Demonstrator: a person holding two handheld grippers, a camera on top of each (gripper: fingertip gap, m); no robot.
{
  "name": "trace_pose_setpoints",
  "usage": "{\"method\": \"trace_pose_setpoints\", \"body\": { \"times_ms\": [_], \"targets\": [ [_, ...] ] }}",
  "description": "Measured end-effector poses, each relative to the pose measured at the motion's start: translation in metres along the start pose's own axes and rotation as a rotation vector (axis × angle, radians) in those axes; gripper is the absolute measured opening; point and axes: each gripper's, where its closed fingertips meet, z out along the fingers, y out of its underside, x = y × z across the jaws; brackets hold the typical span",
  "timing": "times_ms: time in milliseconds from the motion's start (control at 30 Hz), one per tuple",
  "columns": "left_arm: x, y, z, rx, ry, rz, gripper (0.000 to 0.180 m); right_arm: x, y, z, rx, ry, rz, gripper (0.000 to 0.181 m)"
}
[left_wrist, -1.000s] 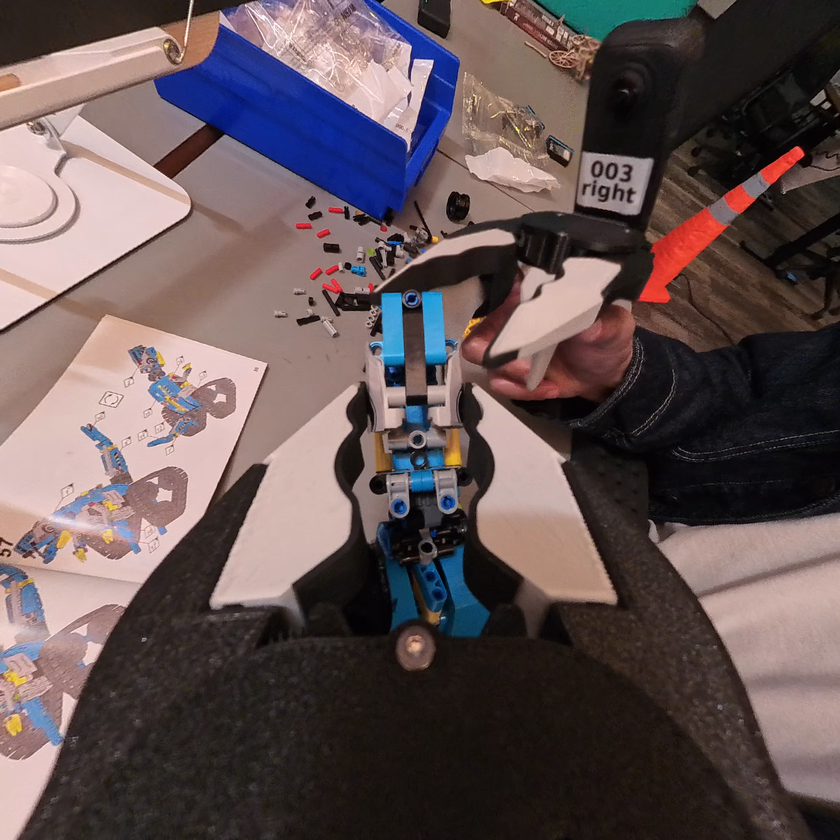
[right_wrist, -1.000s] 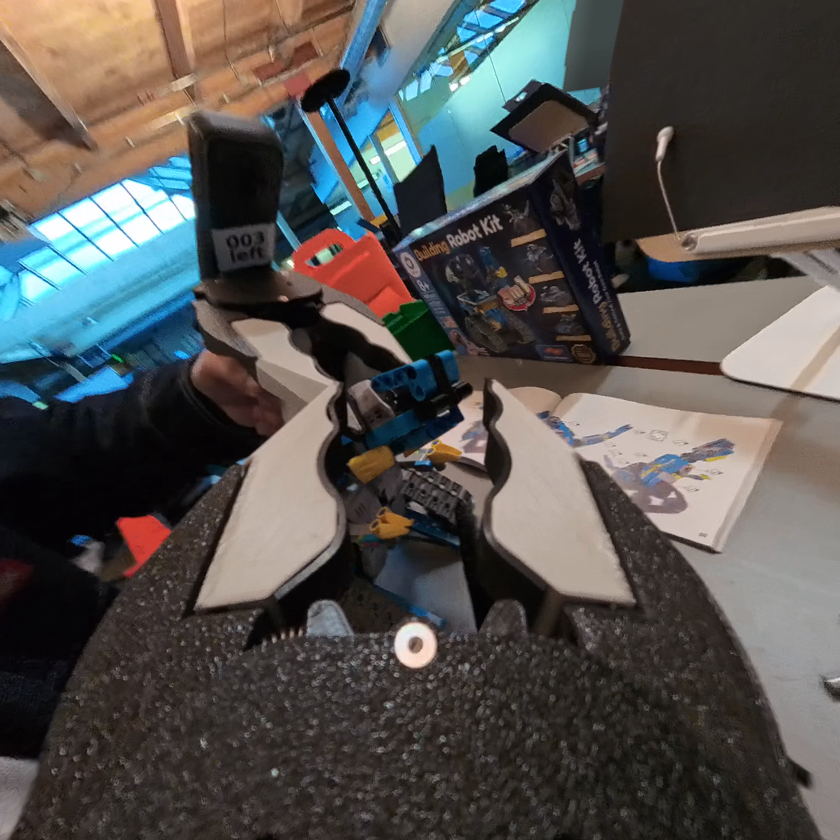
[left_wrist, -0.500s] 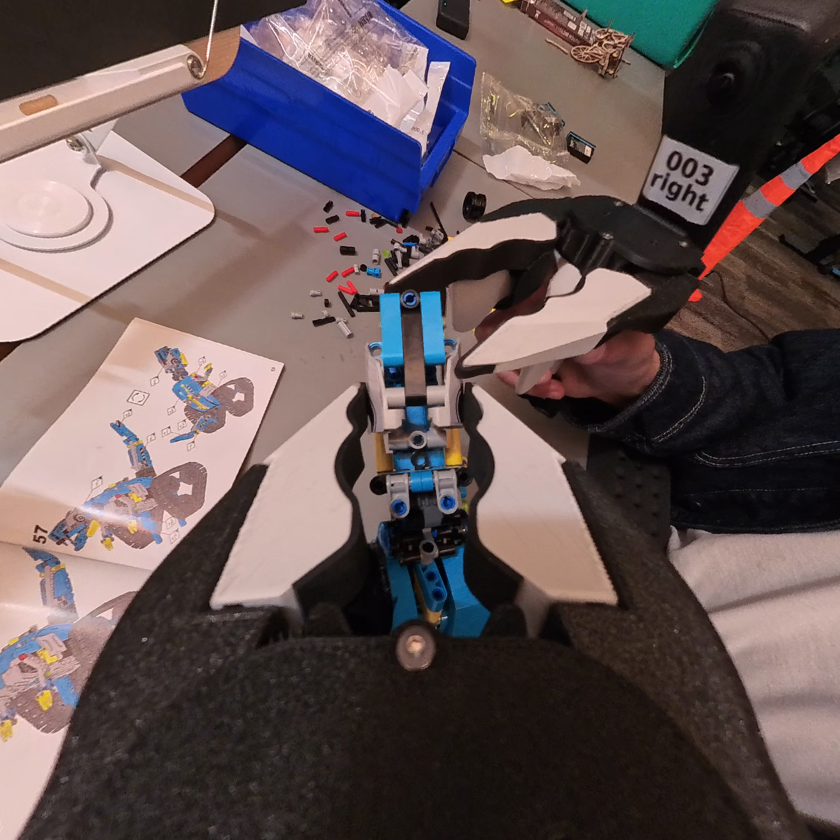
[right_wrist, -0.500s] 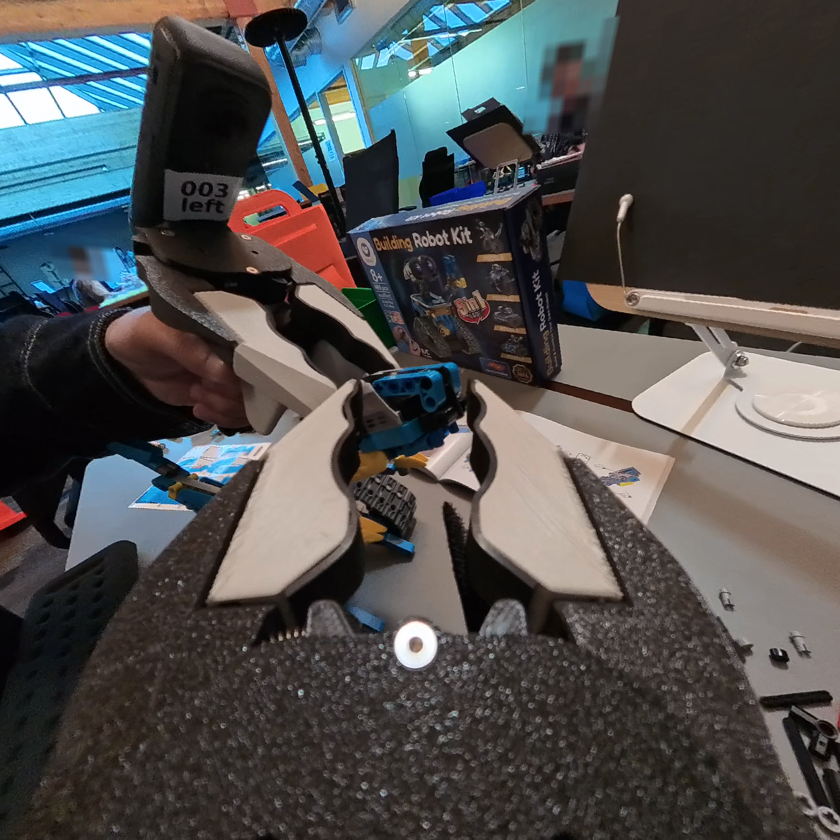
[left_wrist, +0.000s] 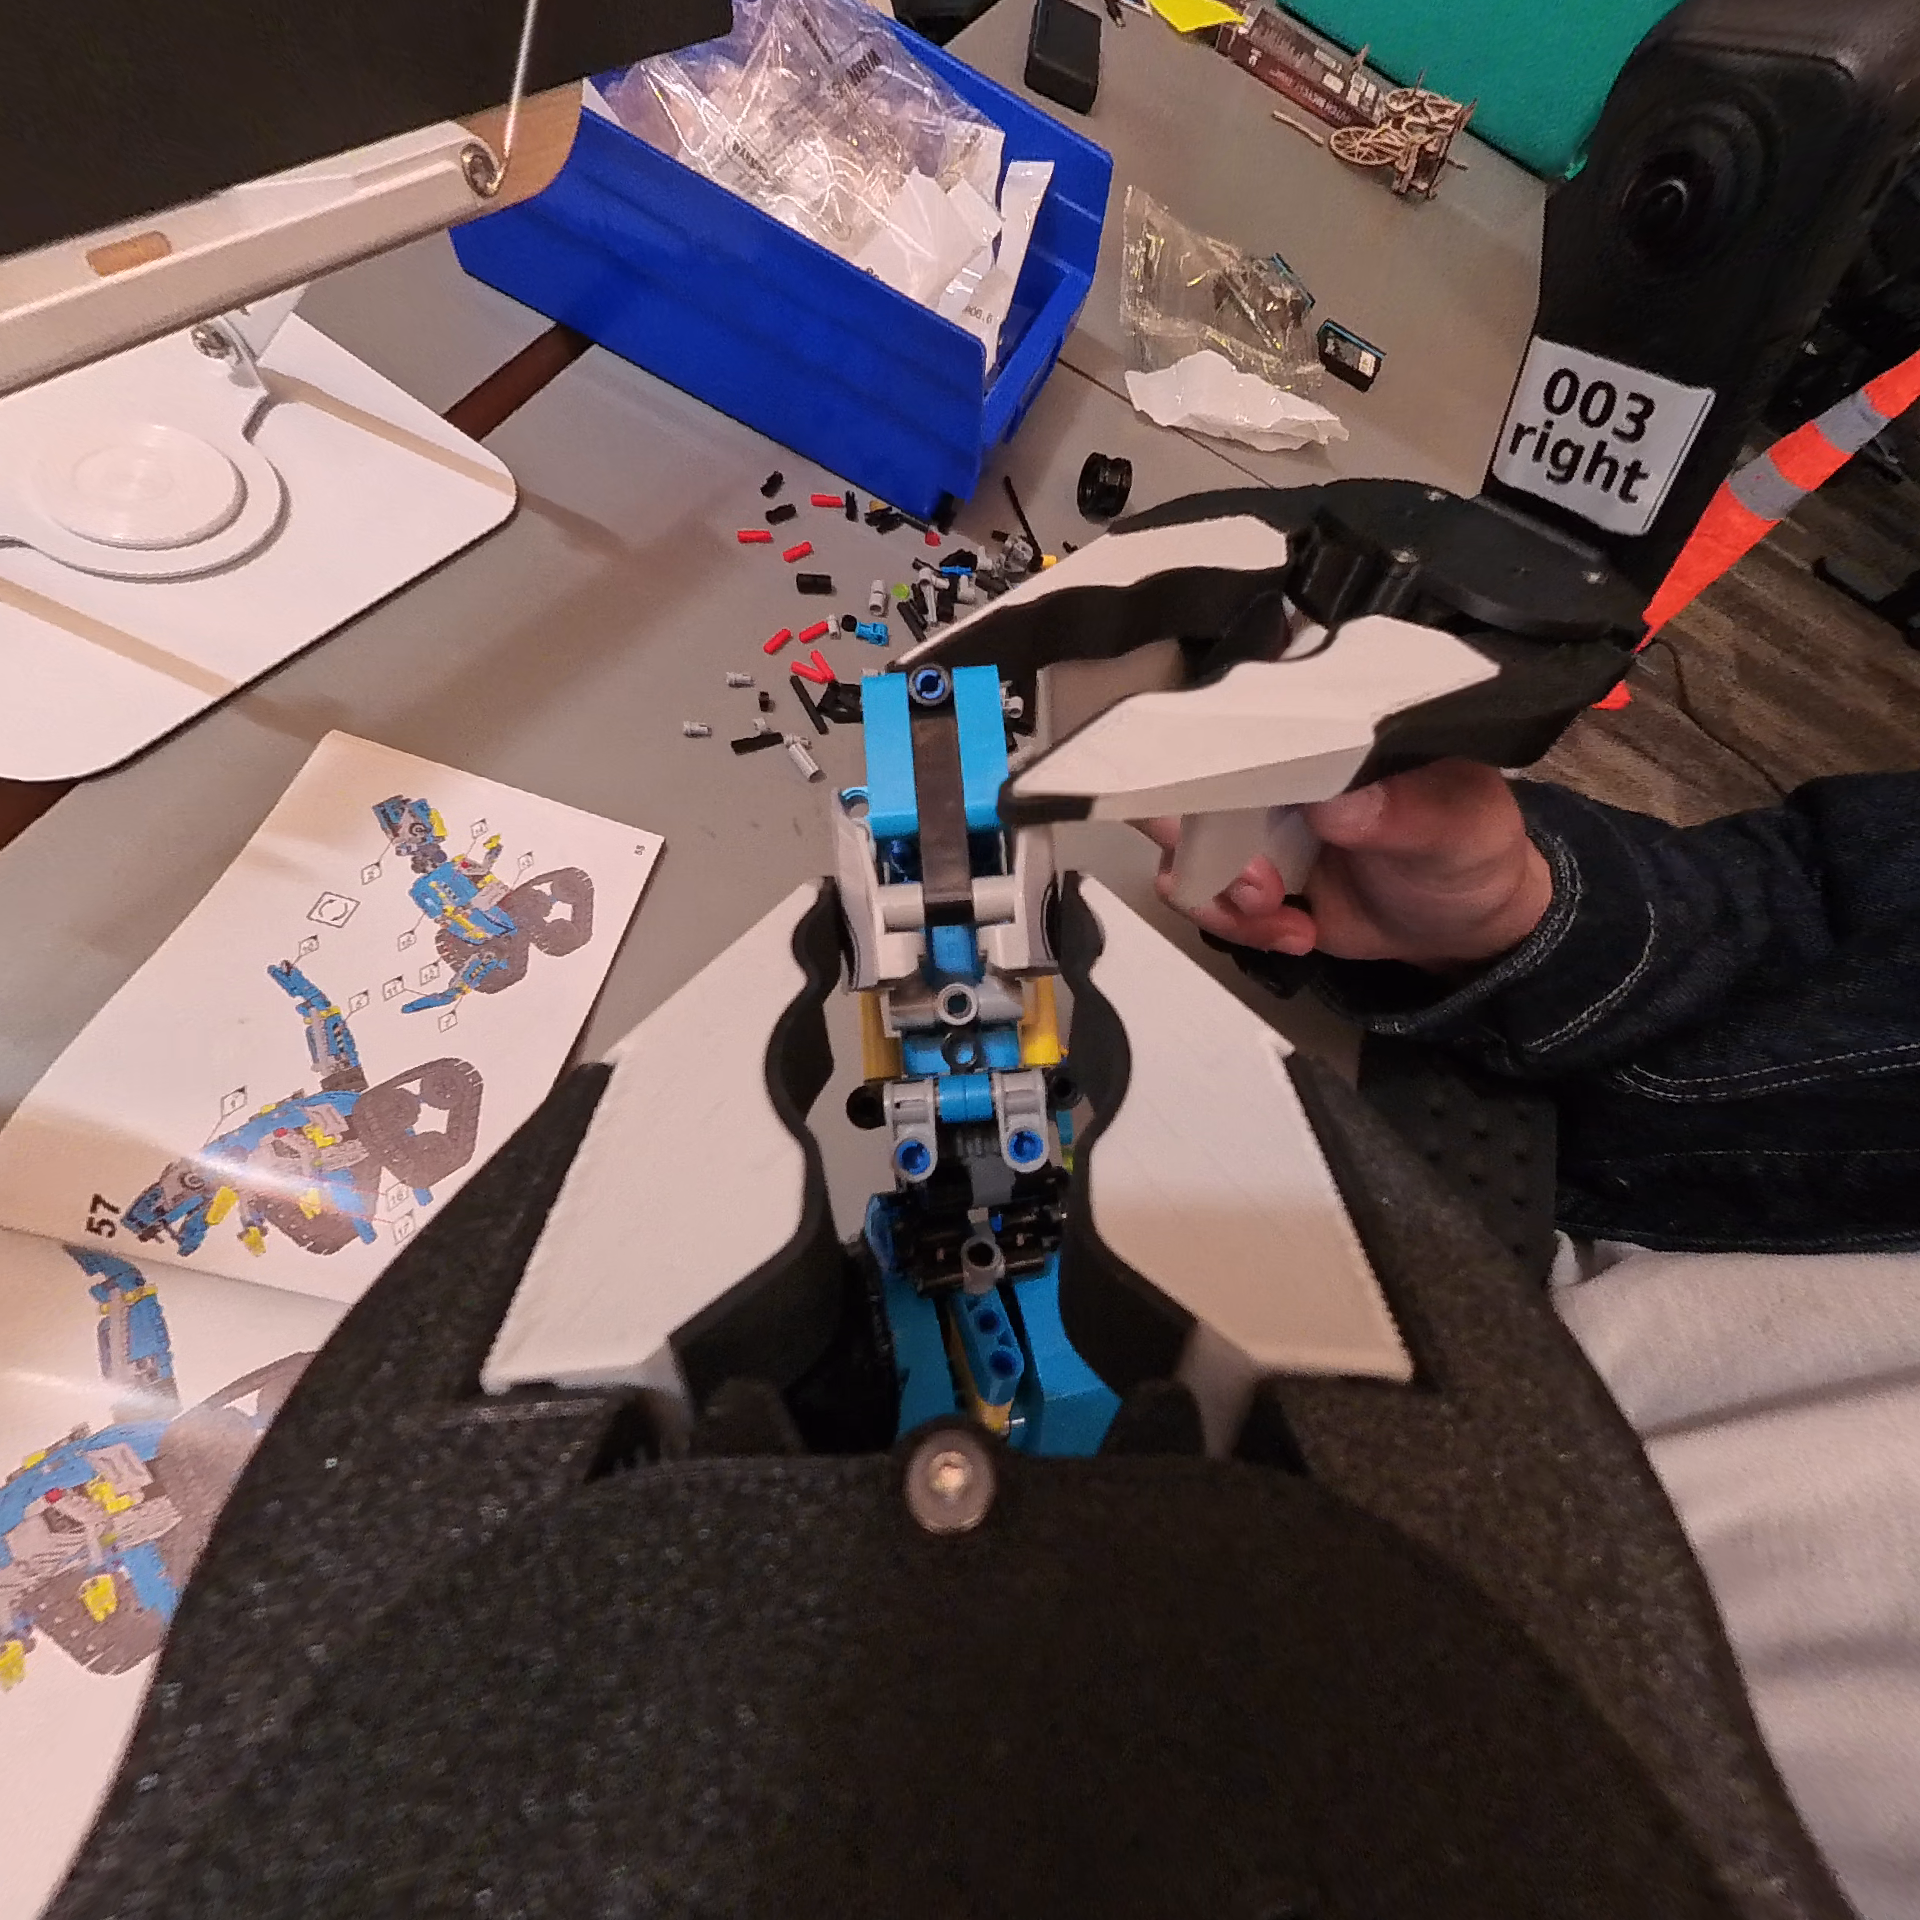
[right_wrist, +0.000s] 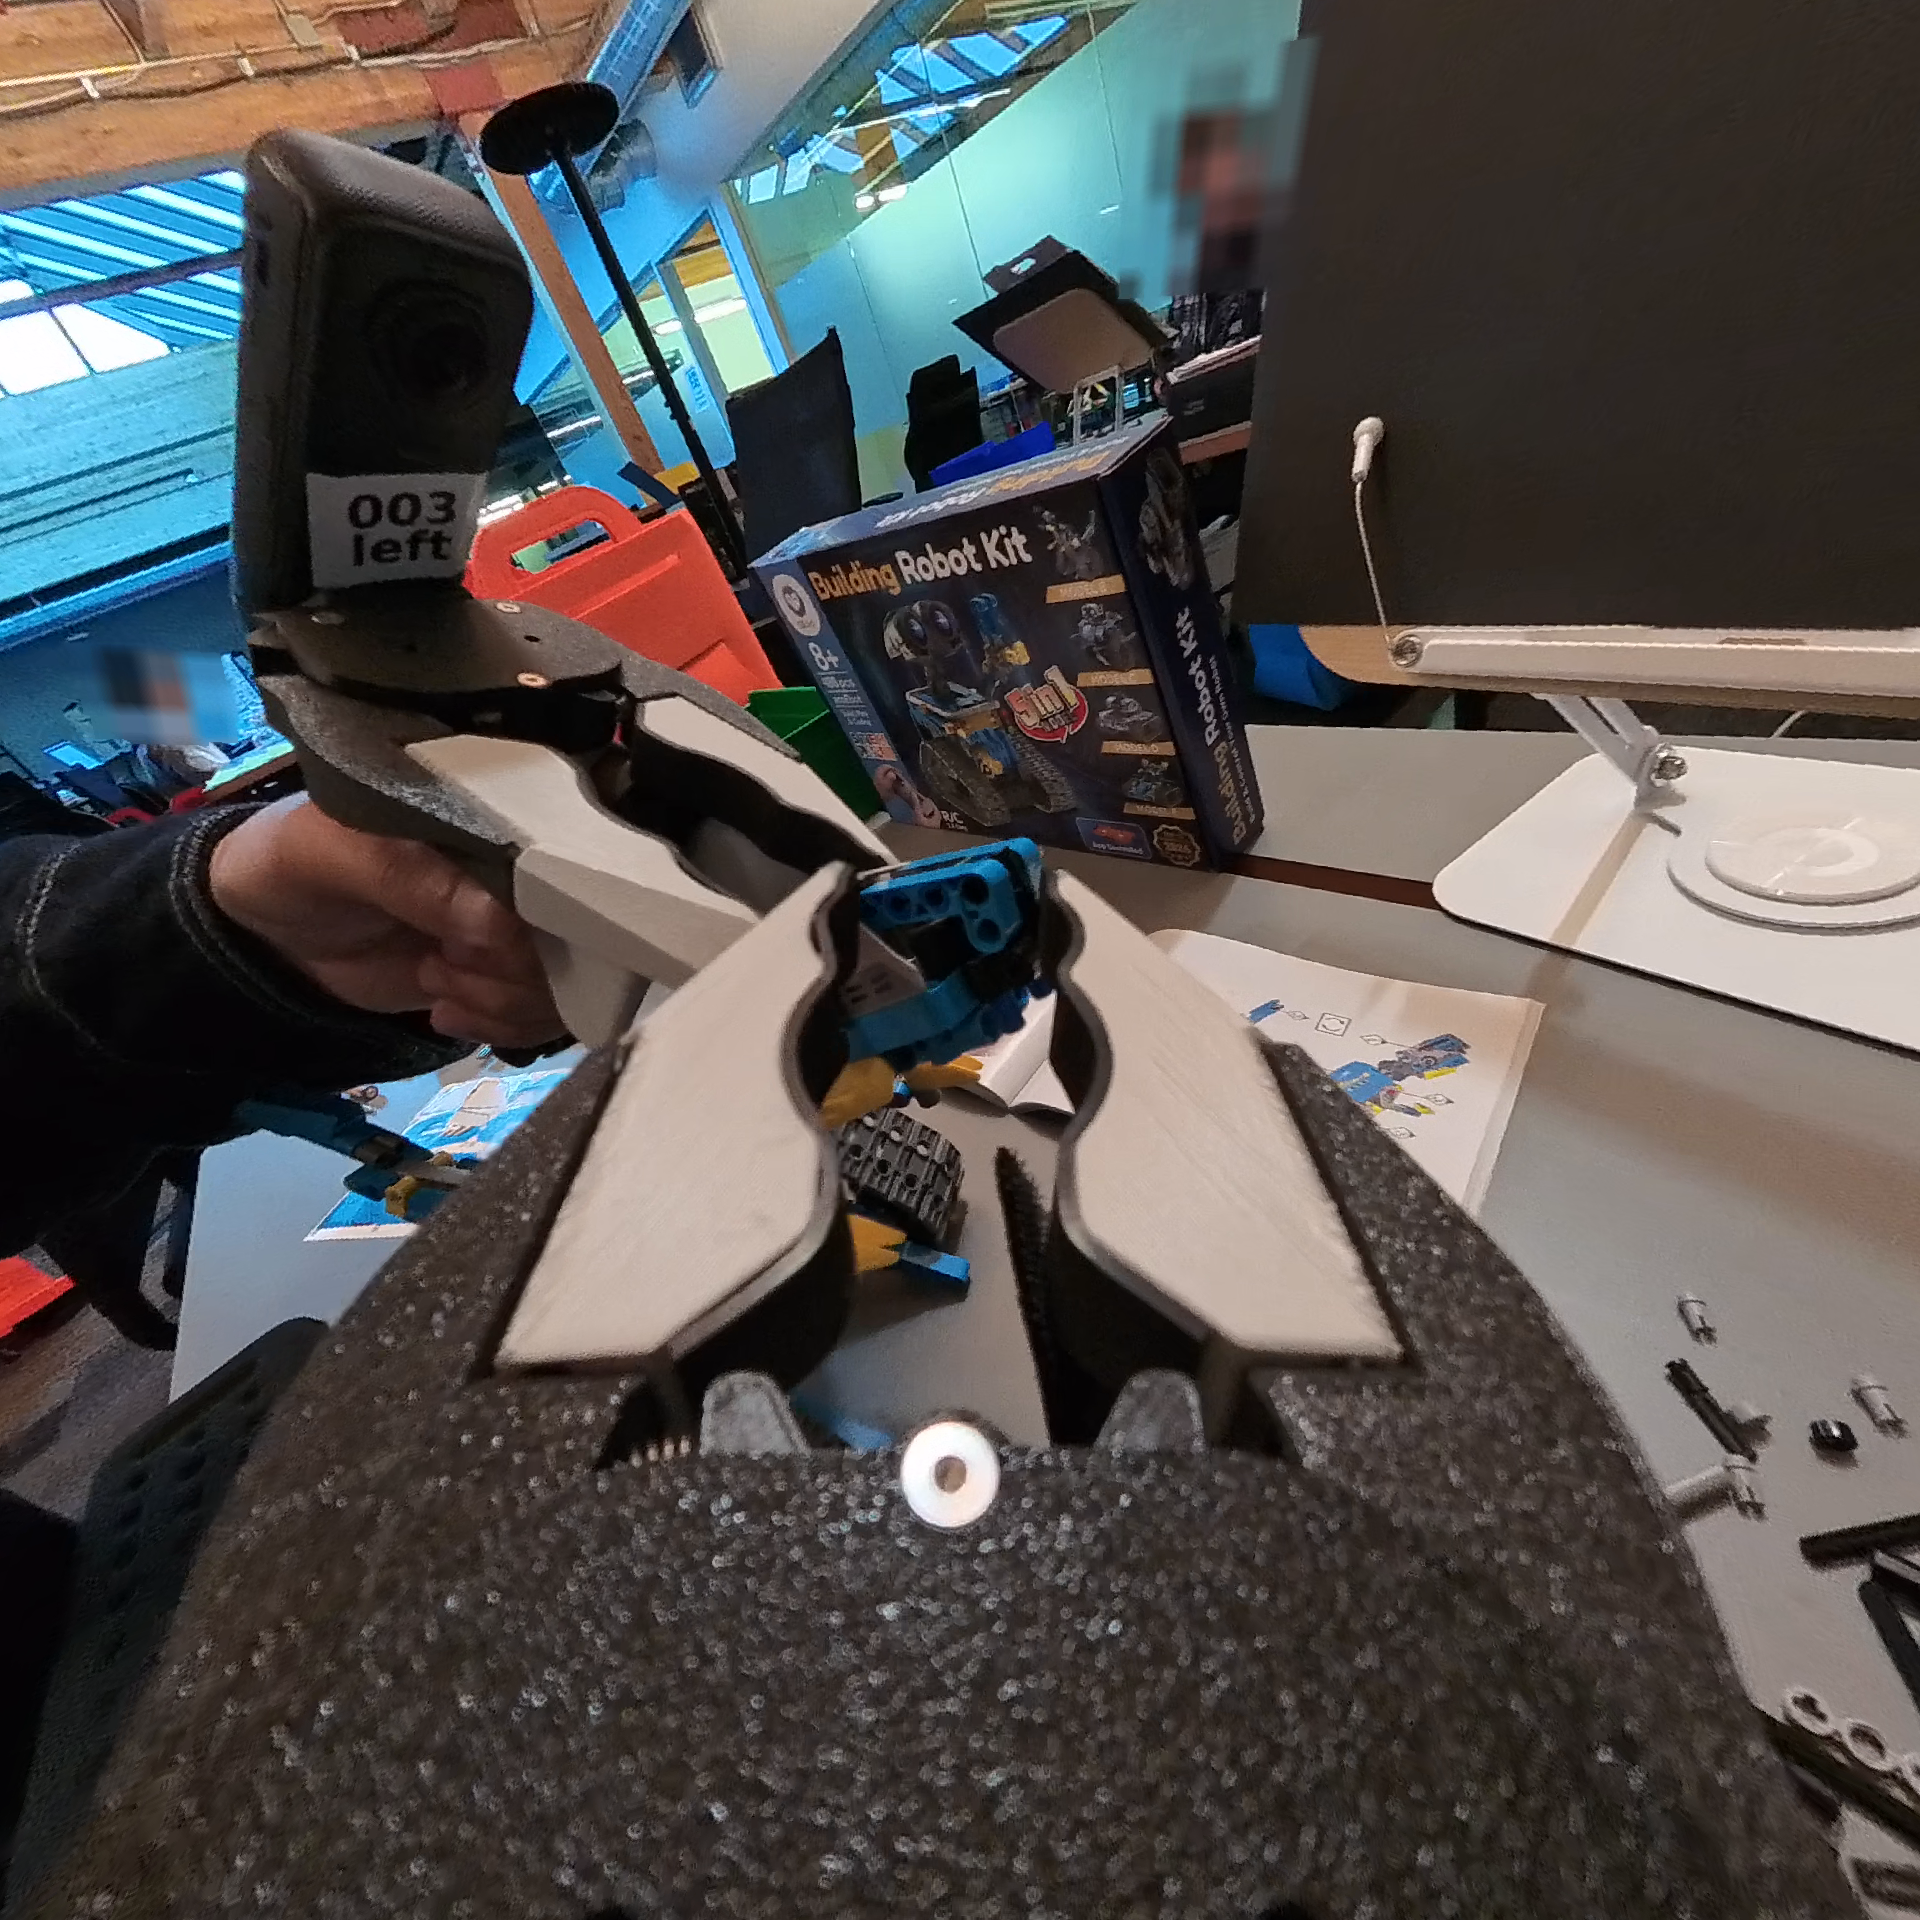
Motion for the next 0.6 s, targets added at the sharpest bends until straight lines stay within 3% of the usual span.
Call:
{"method": "trace_pose_setpoints", "body": {
  "times_ms": [267, 433, 600],
  "targets": [
    [0.0, 0.0, -0.004, 0.002, 0.002, 0.01, 0.04, 0.0, -0.013, -0.011, 0.072, -0.089, 0.067, 0.032],
    [0.001, 0.0, -0.004, 0.001, -0.004, 0.012, 0.04, -0.009, 0.001, -0.004, -0.034, -0.059, -0.105, 0.043],
    [0.0, 0.0, -0.005, 0.004, -0.013, 0.013, 0.04, -0.009, 0.0, -0.002, -0.05, -0.015, -0.156, 0.039]
  ]
}}
